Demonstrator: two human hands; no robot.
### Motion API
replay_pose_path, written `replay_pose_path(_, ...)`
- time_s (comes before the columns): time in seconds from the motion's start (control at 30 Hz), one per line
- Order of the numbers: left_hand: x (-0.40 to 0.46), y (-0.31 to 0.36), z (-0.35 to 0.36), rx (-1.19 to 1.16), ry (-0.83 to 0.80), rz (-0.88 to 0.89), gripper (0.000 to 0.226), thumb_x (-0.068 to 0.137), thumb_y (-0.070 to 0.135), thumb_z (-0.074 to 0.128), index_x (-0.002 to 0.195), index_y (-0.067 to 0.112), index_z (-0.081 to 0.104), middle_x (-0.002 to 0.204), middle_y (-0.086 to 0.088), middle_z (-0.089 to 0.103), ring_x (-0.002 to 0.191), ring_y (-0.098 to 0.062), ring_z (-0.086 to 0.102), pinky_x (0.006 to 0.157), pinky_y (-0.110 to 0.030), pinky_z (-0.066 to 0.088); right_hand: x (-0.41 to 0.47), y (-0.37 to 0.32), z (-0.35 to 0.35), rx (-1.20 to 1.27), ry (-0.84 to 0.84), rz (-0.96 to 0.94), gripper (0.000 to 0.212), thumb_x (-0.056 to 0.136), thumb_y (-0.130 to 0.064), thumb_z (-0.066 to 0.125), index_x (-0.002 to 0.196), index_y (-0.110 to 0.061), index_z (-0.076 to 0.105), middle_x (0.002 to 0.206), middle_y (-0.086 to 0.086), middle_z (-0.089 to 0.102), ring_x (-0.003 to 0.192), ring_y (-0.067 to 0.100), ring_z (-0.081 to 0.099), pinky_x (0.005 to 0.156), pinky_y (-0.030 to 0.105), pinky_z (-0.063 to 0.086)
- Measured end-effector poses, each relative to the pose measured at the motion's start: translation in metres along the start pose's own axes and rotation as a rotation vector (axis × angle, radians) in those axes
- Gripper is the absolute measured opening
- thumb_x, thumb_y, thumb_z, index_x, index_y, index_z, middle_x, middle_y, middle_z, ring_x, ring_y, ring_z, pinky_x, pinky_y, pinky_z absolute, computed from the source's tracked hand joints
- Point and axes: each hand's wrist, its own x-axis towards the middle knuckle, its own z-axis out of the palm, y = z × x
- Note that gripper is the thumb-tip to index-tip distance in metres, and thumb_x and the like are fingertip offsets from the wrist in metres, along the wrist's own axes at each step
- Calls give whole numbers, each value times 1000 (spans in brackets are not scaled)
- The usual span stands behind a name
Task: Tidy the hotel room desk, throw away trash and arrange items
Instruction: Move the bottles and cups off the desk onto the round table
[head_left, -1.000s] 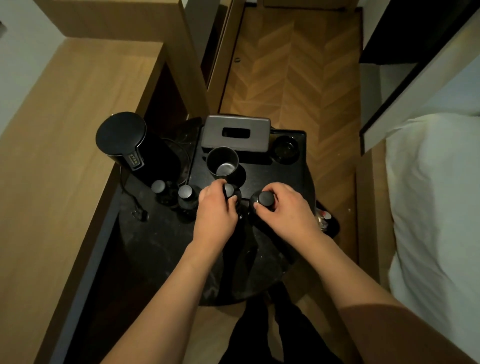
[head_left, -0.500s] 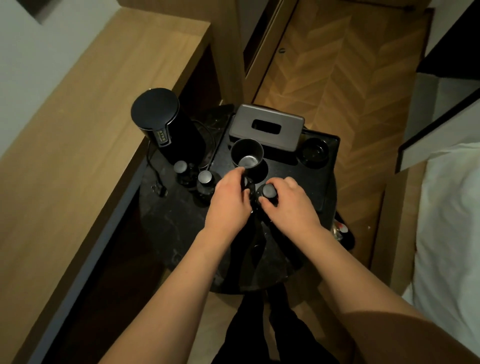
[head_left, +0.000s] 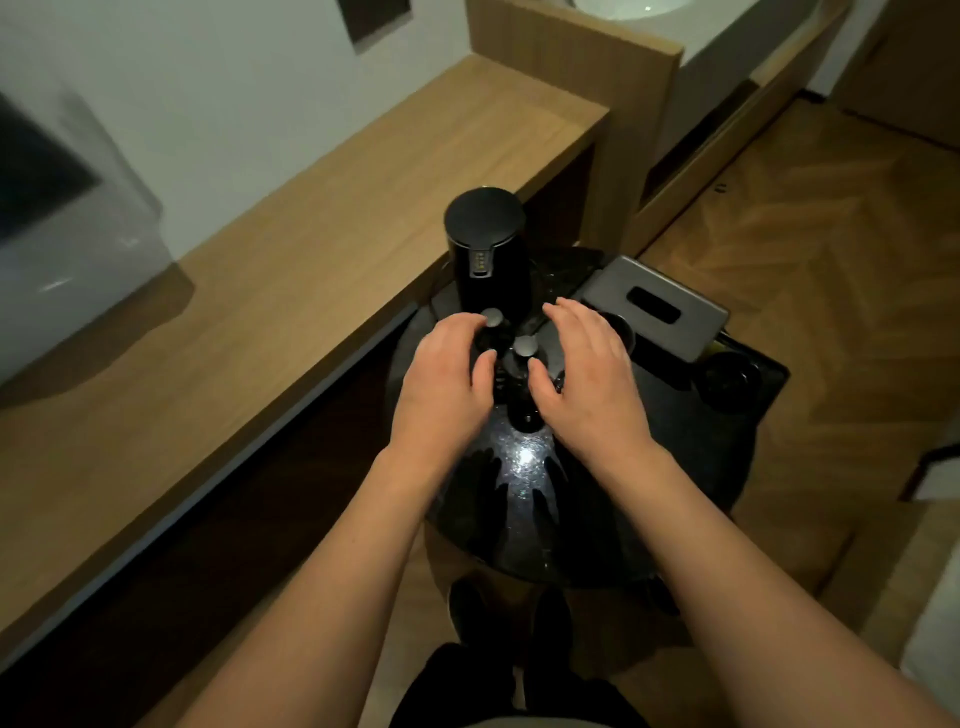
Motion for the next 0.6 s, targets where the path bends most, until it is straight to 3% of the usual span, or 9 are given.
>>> replay_pose_path(0.33, -71, -102, -78, 18, 250, -376, 40, 104, 27, 53, 142, 17, 51, 141, 1, 55, 132, -13, 49, 112, -32, 42, -7, -107, 68, 76, -233, -287, 56, 94, -22, 60, 146, -12, 42, 151, 5, 42, 144, 17, 32, 121, 43, 25)
replay_pose_path(0.47, -121, -154, -118, 29, 360, -553, 41, 105, 28, 51, 145, 19, 48, 146, 2, 52, 137, -13, 46, 110, -28, 37, -21, -172, 107, 79, -365, -425, 57, 95, -23, 59, 148, -14, 39, 154, 3, 40, 146, 15, 29, 123, 37, 18)
replay_pose_path(0.6, -186, -203, -160, 25, 468, -698, 41, 105, 27, 50, 145, 17, 49, 145, -1, 52, 137, -15, 46, 113, -32, 40, -49, -243, 146, 79, -448, -542, 59, 96, -25, 59, 150, -16, 36, 155, 1, 37, 146, 14, 28, 122, 35, 21)
